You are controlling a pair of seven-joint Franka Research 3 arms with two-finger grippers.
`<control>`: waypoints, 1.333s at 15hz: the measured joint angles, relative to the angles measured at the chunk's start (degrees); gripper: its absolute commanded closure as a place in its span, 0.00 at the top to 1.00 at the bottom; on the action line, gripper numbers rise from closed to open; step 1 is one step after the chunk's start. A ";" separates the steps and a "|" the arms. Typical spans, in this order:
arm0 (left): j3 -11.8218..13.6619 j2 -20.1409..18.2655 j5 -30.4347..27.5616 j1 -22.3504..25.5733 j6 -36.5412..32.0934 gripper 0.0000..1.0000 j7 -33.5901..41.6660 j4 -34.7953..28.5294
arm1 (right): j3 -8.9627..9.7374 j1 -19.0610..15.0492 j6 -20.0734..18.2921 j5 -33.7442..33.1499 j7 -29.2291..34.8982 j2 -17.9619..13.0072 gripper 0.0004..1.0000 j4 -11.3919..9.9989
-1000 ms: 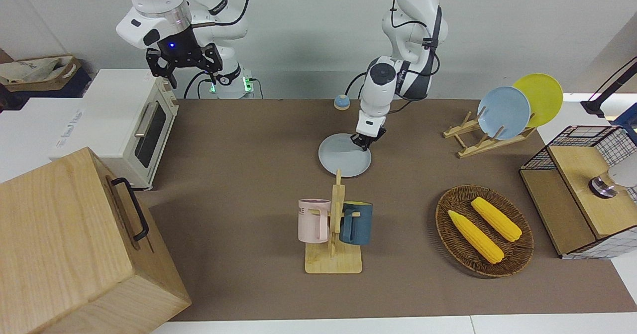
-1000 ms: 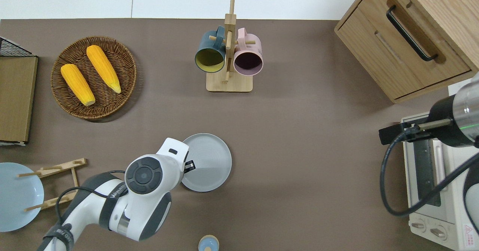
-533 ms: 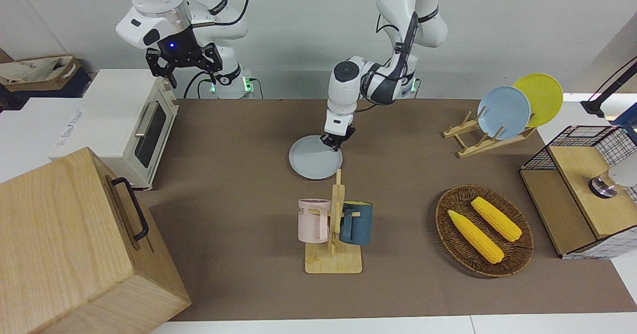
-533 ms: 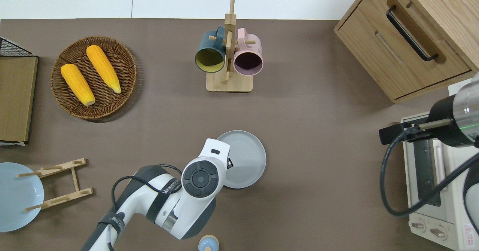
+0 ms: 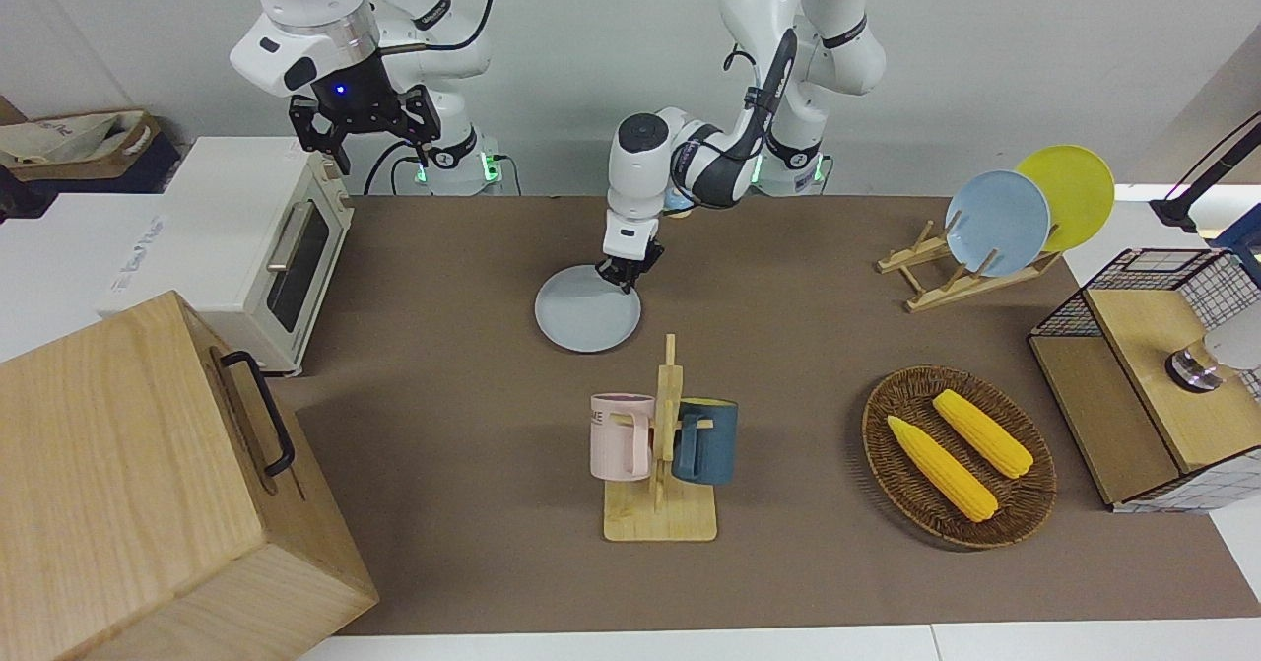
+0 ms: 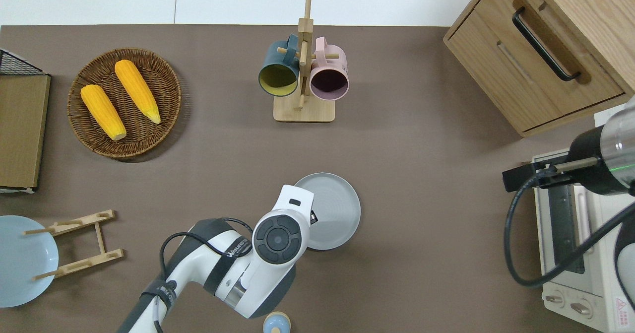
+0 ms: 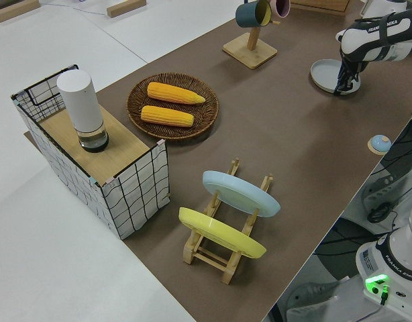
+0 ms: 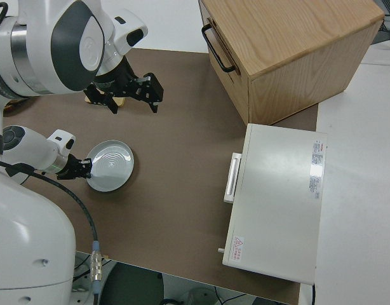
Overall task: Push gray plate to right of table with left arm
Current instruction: 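Push the gray plate with the left gripper toward the toaster oven, then continue pushing the gray plate with the left gripper toward the toaster oven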
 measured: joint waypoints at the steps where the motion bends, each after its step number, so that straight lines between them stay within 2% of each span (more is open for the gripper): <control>1: -0.04 0.37 0.00 -0.32 0.01 0.00 -0.53 0.50 | 0.00 0.00 0.00 0.00 0.00 0.00 0.98 0.00; 2: -0.17 0.69 0.01 -0.46 0.01 0.00 -0.83 0.95 | 0.00 0.00 0.00 0.00 0.00 0.00 0.98 0.00; 3: -0.27 0.98 0.10 -0.59 0.01 0.18 -0.93 1.31 | 0.00 0.00 0.00 0.00 0.00 0.00 0.98 0.00; 4: -0.29 1.17 0.62 -0.75 0.01 0.30 -0.97 1.54 | 0.00 0.00 0.00 0.00 0.00 0.00 0.98 0.00; 6: -0.32 1.44 2.55 -0.99 -0.02 0.85 -1.02 1.65 | 0.00 0.00 0.00 0.00 0.00 0.00 0.98 0.00; 7: -0.36 1.79 3.33 -1.04 -0.03 1.00 -1.03 1.68 | 0.00 0.00 0.00 0.00 0.00 0.00 0.98 0.00; 9: -0.33 2.16 4.59 -1.04 -0.78 1.00 -0.24 1.96 | 0.00 0.00 0.00 0.00 0.00 0.00 0.98 0.00; 16: 0.77 2.42 4.52 -0.91 -9.82 1.00 4.04 6.77 | 0.00 0.00 0.00 0.00 0.00 0.00 0.98 0.00; 20: 1.00 2.15 3.97 0.17 -17.93 1.00 12.57 9.90 | 0.00 0.00 0.00 0.00 0.00 0.00 0.98 0.00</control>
